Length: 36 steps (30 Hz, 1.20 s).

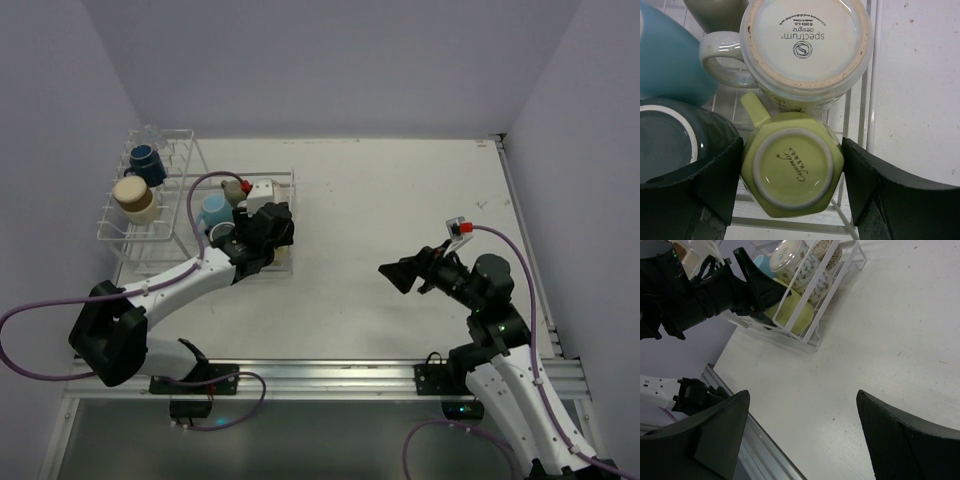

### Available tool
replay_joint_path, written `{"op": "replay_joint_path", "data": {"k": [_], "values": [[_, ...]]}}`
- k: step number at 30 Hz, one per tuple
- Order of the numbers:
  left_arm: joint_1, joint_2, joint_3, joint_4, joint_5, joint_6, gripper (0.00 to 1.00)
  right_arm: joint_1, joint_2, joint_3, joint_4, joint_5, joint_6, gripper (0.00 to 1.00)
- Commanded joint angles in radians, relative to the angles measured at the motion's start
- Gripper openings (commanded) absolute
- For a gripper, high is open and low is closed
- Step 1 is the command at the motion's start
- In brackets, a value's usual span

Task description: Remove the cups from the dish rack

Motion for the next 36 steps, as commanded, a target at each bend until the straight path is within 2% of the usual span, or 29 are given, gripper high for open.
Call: {"op": "replay_joint_path", "data": {"k": [1, 5, 12, 16, 22, 28, 31, 36], "values": [[0.002, -0.010, -0.030, 0.040, -0.048, -0.047, 0.46, 0.007, -0.010, 0.060, -0.012, -0.003, 0.012, 0.89], [0.002, -0.060, -0.006, 0.038, -0.055, -0.001, 0.26, 0.010, -0.002, 0.086, 0.000, -0.005, 0.036, 0.90], [0.003, -0.125, 0.091, 0.015, -0.063, 0.068, 0.15, 0.120, 0.102, 0.043, 0.252, 0.032, 0.196, 0.88], [0.003, -0.151, 0.122, -0.002, -0.060, 0.086, 0.08, 0.189, 0.177, 0.064, 0.328, 0.079, 0.243, 0.88], [0.003, -0.195, 0.177, -0.025, -0.069, 0.114, 0.07, 0.244, 0.281, 0.052, 0.494, 0.113, 0.345, 0.88], [0.003, -0.249, 0.183, -0.026, -0.003, 0.102, 0.04, 0.283, 0.370, 0.066, 0.598, 0.136, 0.383, 0.88], [0.003, -0.286, 0.185, -0.025, 0.078, 0.073, 0.03, 0.298, 0.401, 0.067, 0.645, 0.151, 0.401, 0.88], [0.003, -0.369, 0.143, 0.093, 0.303, -0.018, 0.01, 0.324, 0.439, 0.054, 0.716, 0.205, 0.441, 0.88]]}}
